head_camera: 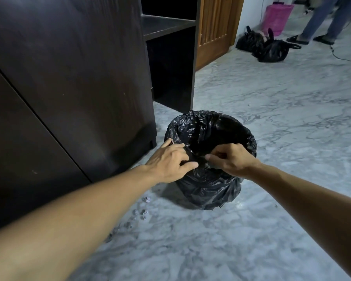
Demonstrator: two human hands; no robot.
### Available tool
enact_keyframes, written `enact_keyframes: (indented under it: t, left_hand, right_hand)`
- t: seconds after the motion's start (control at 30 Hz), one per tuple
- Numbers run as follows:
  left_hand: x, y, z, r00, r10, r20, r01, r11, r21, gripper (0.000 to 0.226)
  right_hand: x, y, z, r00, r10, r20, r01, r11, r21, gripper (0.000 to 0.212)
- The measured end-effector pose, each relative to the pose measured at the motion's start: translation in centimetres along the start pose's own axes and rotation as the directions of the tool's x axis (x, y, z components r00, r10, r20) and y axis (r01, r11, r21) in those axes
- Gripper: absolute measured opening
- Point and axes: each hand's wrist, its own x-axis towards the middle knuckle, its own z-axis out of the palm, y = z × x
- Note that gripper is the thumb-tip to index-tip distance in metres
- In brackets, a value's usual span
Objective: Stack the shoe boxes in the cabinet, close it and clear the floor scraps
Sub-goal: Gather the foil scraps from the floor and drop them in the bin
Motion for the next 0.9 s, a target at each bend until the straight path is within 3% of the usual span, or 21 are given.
enact_keyframes:
  t: [0.07, 0.13, 0.3, 0.47, 0.6, 0.73, 0.9]
  left_hand:
    - [-0.7, -0.7, -0.3, 0.999, 0.026, 0.020, -0.027, 1.000, 0.013, 0.045]
    - [-0.7, -1.1, -0.3, 0.999, 0.040, 0.011, -0.041, 0.998, 0.043, 0.042]
    - [-1.5, -1.3, -1.1, 0.997, 0.021, 0.068, -0.029, 0.994, 0.109, 0.042]
    - [-4.4, -1.7, -3.6, 0.980, -0.074, 0.183, 0.046, 0.988, 0.150, 0.060]
    - [-7.6, -3.3, -7.4, 0.959, -0.167, 0.231, 0.108, 0.962, 0.250, 0.069]
    - [-11.2, -5.7, -10.4, 0.936, -0.226, 0.271, 0.113, 0.919, 0.377, 0.072]
    - [-16.7, -8.4, -11.4, 0.926, -0.242, 0.290, 0.086, 0.882, 0.463, 0.056]
  right_hand:
    - [-1.1, -0.5, -0.2, 0.989, -0.034, 0.147, 0.046, 0.996, -0.079, 0.044]
    - [-1.9, -0.5, 0.2, 0.976, -0.083, 0.201, 0.126, 0.970, -0.209, 0.044]
    - [-2.3, -2.0, 1.1, 0.969, -0.190, 0.160, 0.224, 0.946, -0.235, 0.023]
    - [-2.3, -4.4, 1.6, 0.973, -0.124, 0.195, 0.190, 0.910, -0.368, 0.037]
    - [-0.9, -8.0, 0.7, 0.974, -0.103, 0.203, 0.210, 0.749, -0.628, 0.053]
    - [0.0, -13.5, 0.3, 0.949, -0.208, 0.235, 0.312, 0.715, -0.626, 0.042]
    - [0.5, -19.3, 2.9, 0.862, -0.285, 0.419, 0.497, 0.638, -0.589, 0.059]
